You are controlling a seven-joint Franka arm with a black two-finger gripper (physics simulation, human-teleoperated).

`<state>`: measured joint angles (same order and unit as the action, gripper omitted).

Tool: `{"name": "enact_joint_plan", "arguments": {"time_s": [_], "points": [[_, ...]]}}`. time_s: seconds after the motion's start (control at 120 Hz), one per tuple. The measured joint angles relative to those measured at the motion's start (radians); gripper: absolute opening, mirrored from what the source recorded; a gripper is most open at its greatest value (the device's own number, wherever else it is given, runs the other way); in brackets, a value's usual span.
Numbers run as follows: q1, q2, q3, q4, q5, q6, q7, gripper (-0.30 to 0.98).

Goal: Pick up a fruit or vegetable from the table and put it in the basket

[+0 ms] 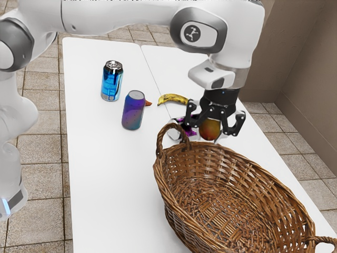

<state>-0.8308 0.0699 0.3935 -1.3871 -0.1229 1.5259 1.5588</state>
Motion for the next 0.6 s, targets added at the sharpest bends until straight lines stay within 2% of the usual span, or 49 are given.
{"name": "enact_joint_plan", "arguments": {"time_s": [0.2, 0.408, 0.567, 0.6], "points": [[-0.039, 0.008, -0.001, 0.0, 0.0, 0.0, -0.004, 0.2], [0.025, 0.094, -0.008, 0.058, -0.012, 0.014, 0.0, 0.19], [0.03, 0.121, -0.013, 0.072, -0.027, 0.019, 0.006, 0.2], [0.03, 0.124, -0.015, 0.073, -0.029, 0.019, 0.009, 0.27]]}}
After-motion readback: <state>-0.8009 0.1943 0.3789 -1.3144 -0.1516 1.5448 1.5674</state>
